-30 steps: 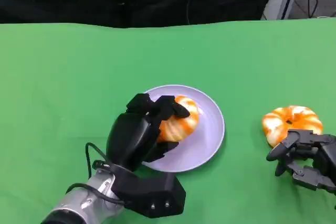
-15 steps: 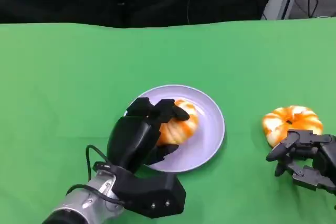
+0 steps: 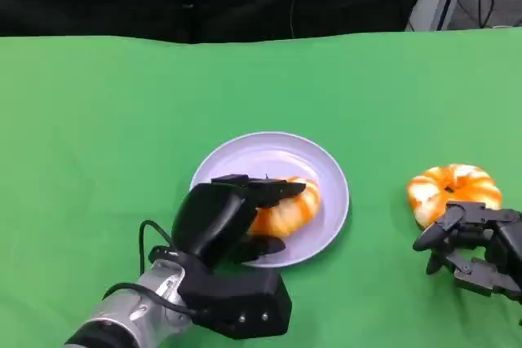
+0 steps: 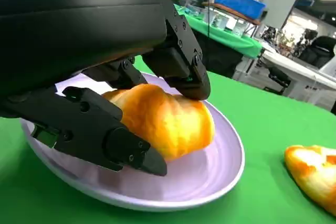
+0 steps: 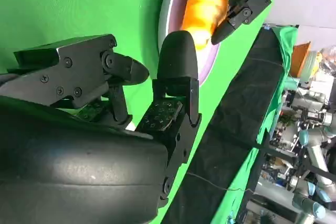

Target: Grasp the bread from the table and place it into the plate.

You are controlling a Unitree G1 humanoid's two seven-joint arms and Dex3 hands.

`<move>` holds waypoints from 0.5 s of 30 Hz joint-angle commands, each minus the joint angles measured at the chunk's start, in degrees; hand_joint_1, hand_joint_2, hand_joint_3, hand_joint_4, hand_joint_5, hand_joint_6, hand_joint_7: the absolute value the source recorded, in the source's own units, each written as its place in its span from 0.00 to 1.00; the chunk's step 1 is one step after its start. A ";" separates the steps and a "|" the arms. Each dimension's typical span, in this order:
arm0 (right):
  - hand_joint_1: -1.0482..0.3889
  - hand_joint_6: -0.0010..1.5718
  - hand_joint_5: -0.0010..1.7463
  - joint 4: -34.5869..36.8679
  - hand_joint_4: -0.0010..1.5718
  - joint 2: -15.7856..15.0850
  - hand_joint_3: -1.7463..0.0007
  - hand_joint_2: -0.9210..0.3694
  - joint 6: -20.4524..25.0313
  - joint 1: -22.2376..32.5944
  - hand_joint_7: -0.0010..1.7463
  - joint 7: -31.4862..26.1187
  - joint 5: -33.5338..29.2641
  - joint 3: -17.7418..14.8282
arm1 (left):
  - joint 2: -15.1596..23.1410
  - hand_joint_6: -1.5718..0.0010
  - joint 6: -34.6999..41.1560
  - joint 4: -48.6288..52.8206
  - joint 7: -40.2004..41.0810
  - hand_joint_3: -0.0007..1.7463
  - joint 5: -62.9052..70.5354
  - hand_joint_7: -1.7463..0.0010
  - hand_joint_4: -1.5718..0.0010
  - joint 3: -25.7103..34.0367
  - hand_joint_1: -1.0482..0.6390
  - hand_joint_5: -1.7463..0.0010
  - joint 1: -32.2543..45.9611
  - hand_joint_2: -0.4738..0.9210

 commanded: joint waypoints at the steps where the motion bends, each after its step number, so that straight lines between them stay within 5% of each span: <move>1: 0.75 0.61 0.78 -0.03 0.56 -0.83 0.66 0.06 -0.67 0.49 0.52 -0.64 0.04 -0.10 | 1.00 0.53 1.49 -0.78 -0.98 0.03 0.27 1.00 0.53 -0.67 0.36 1.00 -0.32 1.00; 15: 0.75 0.61 0.79 0.04 0.55 -0.43 0.70 0.04 0.55 0.42 0.52 1.42 1.78 -0.59 | 1.88 0.62 2.99 -2.03 -3.02 0.07 -0.04 1.00 0.59 -1.34 0.17 1.00 -0.16 1.00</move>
